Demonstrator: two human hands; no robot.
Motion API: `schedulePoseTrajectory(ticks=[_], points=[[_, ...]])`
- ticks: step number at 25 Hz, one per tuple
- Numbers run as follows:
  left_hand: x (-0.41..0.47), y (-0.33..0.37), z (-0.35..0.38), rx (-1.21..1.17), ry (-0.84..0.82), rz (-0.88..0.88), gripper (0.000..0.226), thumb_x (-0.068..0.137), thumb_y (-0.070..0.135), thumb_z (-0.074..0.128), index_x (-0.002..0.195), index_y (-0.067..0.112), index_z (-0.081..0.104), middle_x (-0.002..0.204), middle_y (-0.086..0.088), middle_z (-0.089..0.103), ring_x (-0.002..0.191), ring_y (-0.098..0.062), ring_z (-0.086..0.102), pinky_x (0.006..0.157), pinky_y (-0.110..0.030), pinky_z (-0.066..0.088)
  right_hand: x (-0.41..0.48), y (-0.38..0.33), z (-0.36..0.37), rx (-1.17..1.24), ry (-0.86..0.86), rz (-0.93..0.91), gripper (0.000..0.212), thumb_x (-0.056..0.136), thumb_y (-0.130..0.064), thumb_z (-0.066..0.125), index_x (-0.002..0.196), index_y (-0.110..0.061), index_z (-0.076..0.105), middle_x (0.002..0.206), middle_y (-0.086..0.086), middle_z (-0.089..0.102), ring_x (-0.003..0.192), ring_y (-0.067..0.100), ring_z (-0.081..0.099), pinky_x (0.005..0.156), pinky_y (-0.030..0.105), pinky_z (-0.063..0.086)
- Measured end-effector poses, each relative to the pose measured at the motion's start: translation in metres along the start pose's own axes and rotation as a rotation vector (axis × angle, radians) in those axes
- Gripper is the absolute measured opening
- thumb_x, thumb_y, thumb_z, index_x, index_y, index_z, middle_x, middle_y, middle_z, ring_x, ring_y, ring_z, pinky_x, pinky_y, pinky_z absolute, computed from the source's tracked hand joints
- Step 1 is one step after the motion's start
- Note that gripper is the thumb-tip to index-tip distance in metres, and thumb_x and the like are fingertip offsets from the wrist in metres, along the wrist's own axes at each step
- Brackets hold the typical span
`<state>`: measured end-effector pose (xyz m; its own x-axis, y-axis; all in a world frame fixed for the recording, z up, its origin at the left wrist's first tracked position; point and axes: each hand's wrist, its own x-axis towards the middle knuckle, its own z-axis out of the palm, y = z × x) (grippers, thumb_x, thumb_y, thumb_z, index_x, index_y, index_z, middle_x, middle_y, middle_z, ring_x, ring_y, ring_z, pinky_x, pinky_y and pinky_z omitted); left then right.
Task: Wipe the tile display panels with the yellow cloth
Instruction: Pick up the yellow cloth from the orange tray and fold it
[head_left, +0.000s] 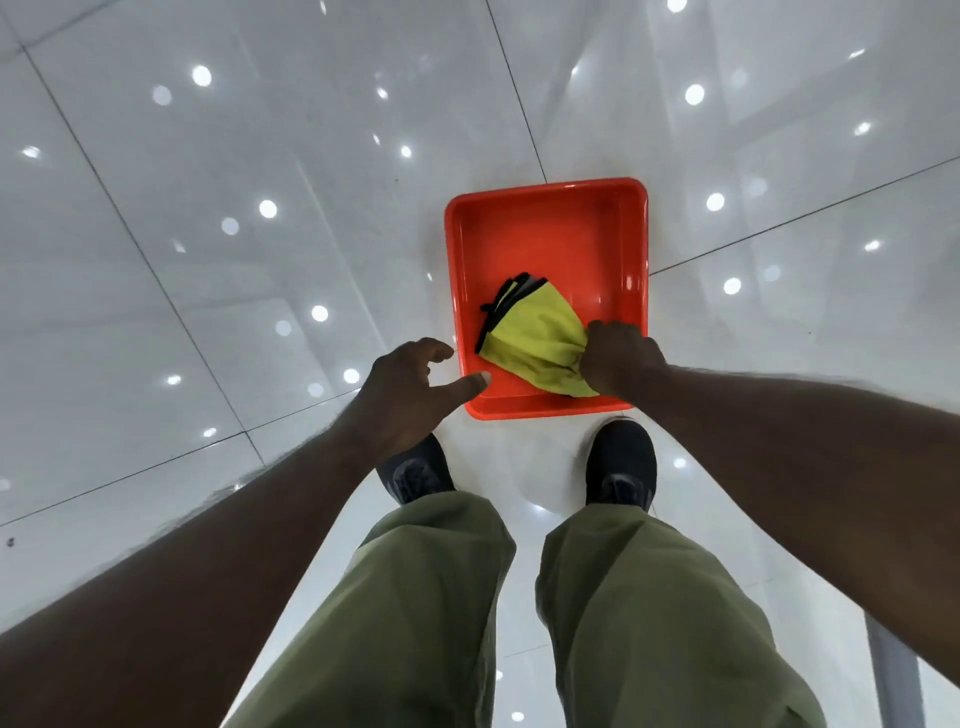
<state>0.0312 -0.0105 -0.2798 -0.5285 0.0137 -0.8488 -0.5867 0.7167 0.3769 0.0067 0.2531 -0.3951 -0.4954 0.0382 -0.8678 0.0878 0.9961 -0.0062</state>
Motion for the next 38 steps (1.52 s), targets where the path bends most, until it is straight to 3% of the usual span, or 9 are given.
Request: schedulePoseTrajectory(ticks=[9,12,17,23,26,29,33,35,38], points=[[-0.171,0.113,-0.091,-0.32,0.144,-0.037,0.06,0.09,0.065,0.077,0.136,0.027,0.069,0.132,0.007,0.069,0.118,-0.009,0.065,0.086,-0.023,0.05,-0.222,-0.011,-0.187,1.184,-0.141,0.1,0.042,0.084,-0.034,0.066,0.12,-0.015,0.056,0.118,0.011,0.065,0.107,0.032,0.066,0.09,0.048,0.059],[-0.255,0.161,-0.141,-0.468,0.221,-0.01,0.051,0.091,0.065,0.077,0.128,0.03,0.072,0.117,0.013,0.072,0.106,-0.001,0.066,0.078,-0.016,0.046,-0.325,-0.022,-0.269,1.423,-0.105,-0.03,0.027,0.081,-0.009,0.067,0.107,-0.011,0.061,0.099,0.007,0.071,0.084,0.022,0.072,0.069,0.035,0.06],[-0.439,0.219,-0.234,-0.754,0.375,0.13,0.075,0.063,0.083,0.075,0.113,0.027,0.077,0.118,0.01,0.078,0.109,-0.018,0.074,0.094,-0.04,0.057,-0.506,-0.053,-0.381,1.311,-0.166,-0.422,0.089,0.056,0.003,0.066,0.142,-0.017,0.052,0.137,0.015,0.068,0.122,0.036,0.068,0.097,0.052,0.058],[-0.645,0.223,-0.277,-0.949,0.763,0.262,0.049,0.085,0.039,0.089,0.12,0.008,0.074,0.098,-0.007,0.082,0.082,-0.022,0.076,0.082,-0.045,0.062,-0.664,-0.114,-0.432,0.967,-0.422,-0.905,0.087,0.067,0.005,0.079,0.144,-0.027,0.054,0.134,0.005,0.072,0.122,0.029,0.07,0.088,0.039,0.06],[-0.73,0.186,-0.264,-1.046,1.019,0.289,0.038,0.094,0.02,0.085,0.119,-0.005,0.072,0.103,-0.023,0.078,0.085,-0.028,0.072,0.084,-0.054,0.062,-0.724,-0.157,-0.43,0.692,-0.516,-1.078,0.088,0.068,-0.005,0.087,0.146,-0.031,0.054,0.135,0.004,0.072,0.125,0.025,0.069,0.105,0.047,0.056],[-0.82,0.146,-0.236,-1.064,1.261,0.27,0.044,0.088,0.028,0.078,0.116,-0.005,0.07,0.098,-0.021,0.069,0.087,-0.027,0.062,0.08,-0.046,0.052,-0.786,-0.2,-0.408,0.607,-0.485,-1.155,0.09,0.063,-0.026,0.095,0.142,-0.041,0.055,0.132,-0.003,0.073,0.127,0.019,0.067,0.116,0.053,0.045],[-0.956,0.074,-0.174,-1.048,1.602,0.212,0.016,0.086,0.03,0.072,0.101,0.025,0.075,0.089,-0.006,0.067,0.084,-0.022,0.06,0.08,-0.042,0.049,-0.901,-0.273,-0.336,0.442,-0.303,-1.399,0.156,0.039,-0.064,0.1,0.166,-0.046,0.011,0.169,-0.01,0.03,0.155,0.012,0.033,0.119,0.039,0.035],[-1.013,0.038,-0.141,-1.013,1.706,0.204,0.014,0.088,0.026,0.069,0.101,0.022,0.072,0.081,0.0,0.063,0.079,-0.018,0.057,0.076,-0.037,0.045,-0.96,-0.305,-0.288,0.283,-0.187,-1.59,0.154,0.04,-0.078,0.095,0.164,-0.055,0.007,0.175,-0.02,0.002,0.161,0.002,0.008,0.127,0.037,0.021],[-1.084,-0.021,-0.087,-0.941,1.847,0.174,0.019,0.09,0.022,0.066,0.105,0.01,0.068,0.084,-0.002,0.063,0.081,-0.019,0.057,0.079,-0.037,0.044,-1.046,-0.349,-0.203,0.14,-0.282,-1.83,0.134,0.058,-0.058,0.1,0.162,-0.057,0.015,0.17,-0.029,0.01,0.151,-0.017,0.013,0.125,0.03,0.025]])
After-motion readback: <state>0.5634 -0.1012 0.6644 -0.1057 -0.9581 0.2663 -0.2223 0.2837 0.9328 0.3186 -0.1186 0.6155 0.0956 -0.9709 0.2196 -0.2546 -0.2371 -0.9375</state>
